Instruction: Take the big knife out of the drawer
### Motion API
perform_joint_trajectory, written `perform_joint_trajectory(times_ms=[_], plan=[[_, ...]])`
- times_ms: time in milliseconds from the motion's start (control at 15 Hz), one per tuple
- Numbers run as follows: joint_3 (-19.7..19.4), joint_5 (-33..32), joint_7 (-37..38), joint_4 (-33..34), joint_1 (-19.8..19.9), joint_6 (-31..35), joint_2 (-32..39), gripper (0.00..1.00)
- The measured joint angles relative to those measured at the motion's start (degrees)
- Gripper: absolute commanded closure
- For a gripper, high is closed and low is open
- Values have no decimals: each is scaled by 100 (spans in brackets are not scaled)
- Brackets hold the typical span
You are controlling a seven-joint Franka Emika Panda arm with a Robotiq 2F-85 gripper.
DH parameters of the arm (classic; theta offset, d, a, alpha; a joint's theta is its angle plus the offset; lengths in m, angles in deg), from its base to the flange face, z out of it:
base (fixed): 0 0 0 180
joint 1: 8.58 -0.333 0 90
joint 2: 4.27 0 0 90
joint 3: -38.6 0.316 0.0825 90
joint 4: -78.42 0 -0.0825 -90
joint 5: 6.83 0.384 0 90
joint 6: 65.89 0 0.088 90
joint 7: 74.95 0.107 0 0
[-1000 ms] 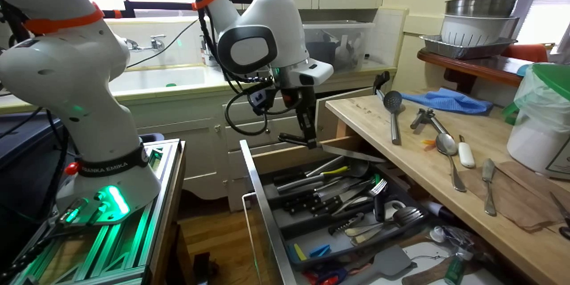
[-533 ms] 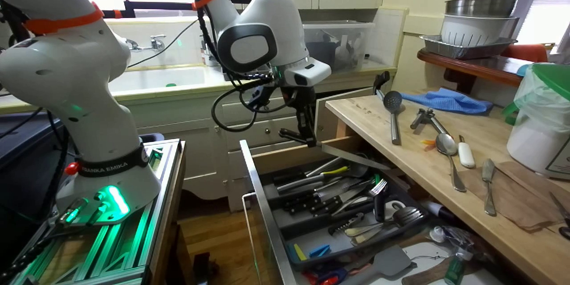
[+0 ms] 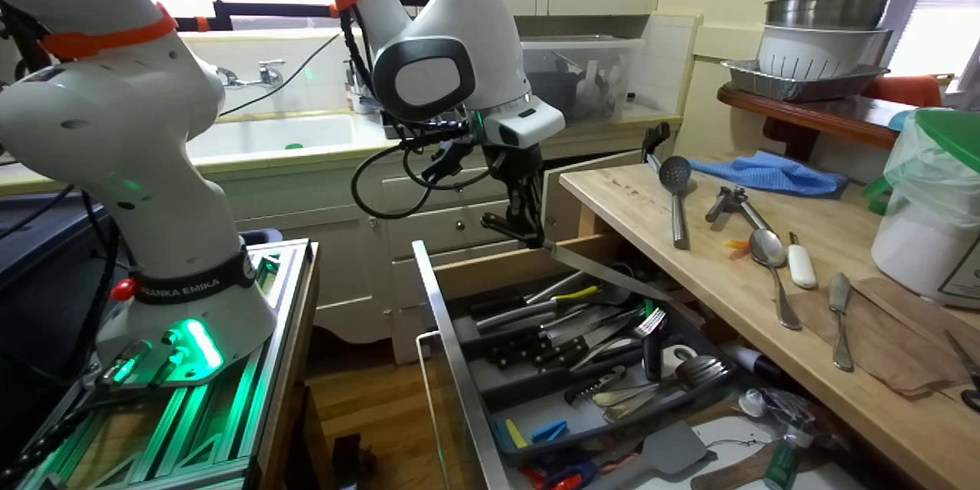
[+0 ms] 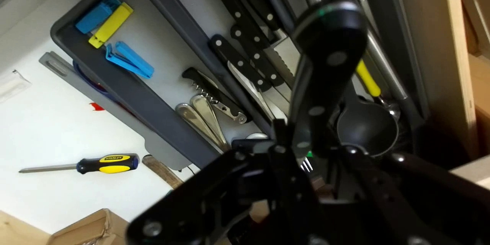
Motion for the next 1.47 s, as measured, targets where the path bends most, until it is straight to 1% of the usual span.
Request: perform_joint_trajectory(times_ms=[200, 333, 733, 1133, 1467], plan=[[110, -299, 444, 0, 158, 7, -76, 95], [174, -668, 802, 0, 268, 7, -121, 95], [367, -2180, 1736, 0, 585, 23, -260, 95], [400, -3332, 2524, 0, 687, 38, -347, 95], [401, -4464, 3115, 1, 804, 75, -455, 95]])
